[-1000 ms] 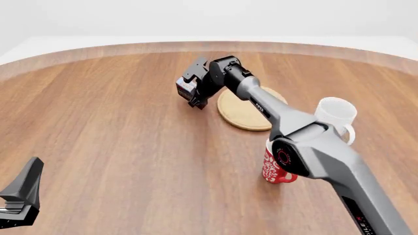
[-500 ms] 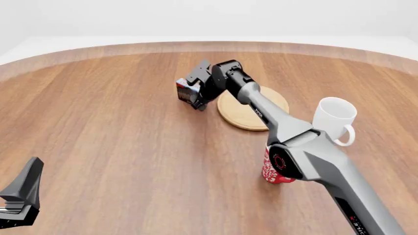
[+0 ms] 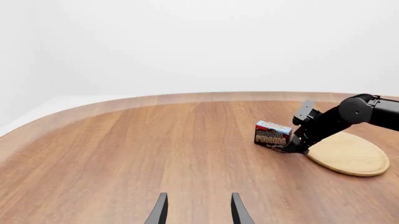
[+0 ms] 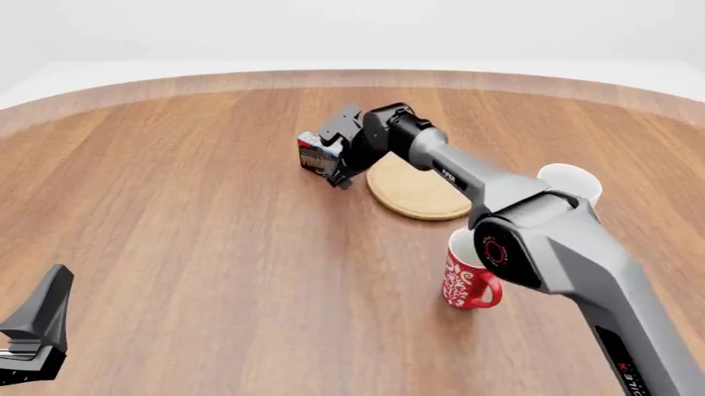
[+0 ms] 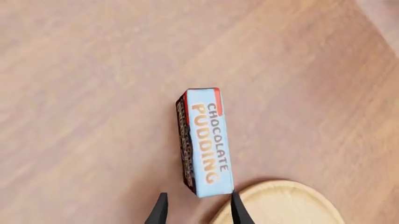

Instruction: Put the chocolate pudding to the left of the plate.

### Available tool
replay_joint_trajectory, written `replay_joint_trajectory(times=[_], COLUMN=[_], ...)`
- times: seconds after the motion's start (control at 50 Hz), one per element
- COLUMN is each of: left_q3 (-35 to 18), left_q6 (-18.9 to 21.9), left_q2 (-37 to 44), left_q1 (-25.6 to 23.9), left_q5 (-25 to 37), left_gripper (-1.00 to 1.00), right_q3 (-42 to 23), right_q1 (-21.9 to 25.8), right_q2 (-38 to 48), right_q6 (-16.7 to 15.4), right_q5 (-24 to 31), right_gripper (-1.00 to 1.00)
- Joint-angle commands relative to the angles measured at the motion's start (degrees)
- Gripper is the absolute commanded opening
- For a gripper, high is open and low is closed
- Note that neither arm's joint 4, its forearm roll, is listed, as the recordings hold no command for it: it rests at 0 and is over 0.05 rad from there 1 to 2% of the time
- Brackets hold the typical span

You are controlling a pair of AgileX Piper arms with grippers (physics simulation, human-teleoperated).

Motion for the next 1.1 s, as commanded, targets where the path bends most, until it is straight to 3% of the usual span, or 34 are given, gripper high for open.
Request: replay_joint_trajectory(times=[0.02,0.2,0.38,0.92,1.1], left_q3=[0.0,0.0,0.0,0.0,0.0], left_q6=[0.0,0.0,0.0,0.0,0.0], left_q2=[0.0,0.0,0.0,0.0,0.0], left_q1=[0.0,0.0,0.0,0.0,0.0], left_q5=[0.0,0.0,0.0,0.0,0.0], left_gripper=[1.00,1.00,1.00,1.00,1.00], right_q3=[12.9,29.5,37.6,52.2,51.7], right_q1=[-0.1,-0.7,-0.3,1.0,1.4], right_q2=[-7.3,-17.7,-23.9,-38.2,-40.0], right_q6=[0.8,2.3,3.1,4.3,3.8], right_q5=[-6.8,-14.8,-18.4,-23.5,-22.5], right_gripper=[1.00,1.00,1.00,1.00,1.00])
